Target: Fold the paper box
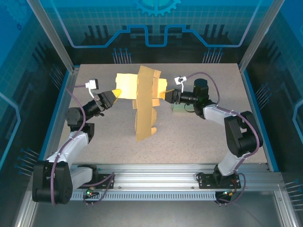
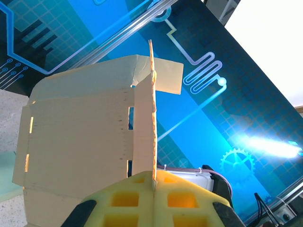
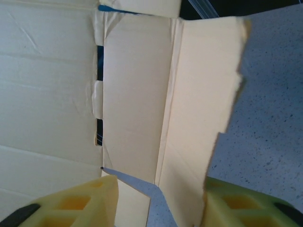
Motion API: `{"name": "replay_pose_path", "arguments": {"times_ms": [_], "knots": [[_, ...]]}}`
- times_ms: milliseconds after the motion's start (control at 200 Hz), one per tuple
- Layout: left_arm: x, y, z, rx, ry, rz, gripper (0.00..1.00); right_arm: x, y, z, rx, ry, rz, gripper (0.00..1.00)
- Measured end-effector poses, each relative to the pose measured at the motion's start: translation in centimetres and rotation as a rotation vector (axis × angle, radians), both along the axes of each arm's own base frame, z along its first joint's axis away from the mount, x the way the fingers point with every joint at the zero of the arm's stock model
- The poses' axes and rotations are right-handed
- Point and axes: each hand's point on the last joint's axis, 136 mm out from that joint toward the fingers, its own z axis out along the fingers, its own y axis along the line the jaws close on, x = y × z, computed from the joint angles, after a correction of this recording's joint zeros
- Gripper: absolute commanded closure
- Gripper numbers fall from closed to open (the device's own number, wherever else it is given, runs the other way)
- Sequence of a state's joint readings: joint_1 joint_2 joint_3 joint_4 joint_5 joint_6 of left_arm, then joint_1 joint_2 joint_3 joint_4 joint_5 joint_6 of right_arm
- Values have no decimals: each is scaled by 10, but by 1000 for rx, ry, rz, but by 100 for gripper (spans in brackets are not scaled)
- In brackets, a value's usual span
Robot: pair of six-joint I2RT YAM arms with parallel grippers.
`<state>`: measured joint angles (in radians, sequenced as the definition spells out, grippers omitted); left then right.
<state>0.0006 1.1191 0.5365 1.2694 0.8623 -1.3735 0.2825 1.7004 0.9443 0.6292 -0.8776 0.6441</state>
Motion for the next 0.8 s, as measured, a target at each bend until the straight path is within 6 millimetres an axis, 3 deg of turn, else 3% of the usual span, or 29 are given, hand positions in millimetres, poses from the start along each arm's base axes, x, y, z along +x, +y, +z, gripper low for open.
{"name": "replay_pose_path", "arguments": {"times_ms": [150,340,385,455,555,640,710,800], "knots": [[0,0,0,-6,11,-6,100,1,0,0,-4,-8,-4,100],[6,-1,-10,16,35,-2,88,0,-6,-5,-64,-5,-41,100],[9,-2,-16,36,40,8,76,-1,-8,-3,-84,-21,-55,100],[16,0,-28,72,70,30,42,-4,-13,4,-117,-60,-79,100],[29,4,-48,162,127,86,18,-11,-18,13,-160,-116,-99,100],[38,10,-50,257,145,168,10,-16,-21,16,-189,-146,-102,100],[40,19,-40,363,103,263,1,-19,-20,15,-210,-161,-96,100],[38,35,-22,510,17,402,1,-22,-17,7,-239,-164,-85,100]]}}
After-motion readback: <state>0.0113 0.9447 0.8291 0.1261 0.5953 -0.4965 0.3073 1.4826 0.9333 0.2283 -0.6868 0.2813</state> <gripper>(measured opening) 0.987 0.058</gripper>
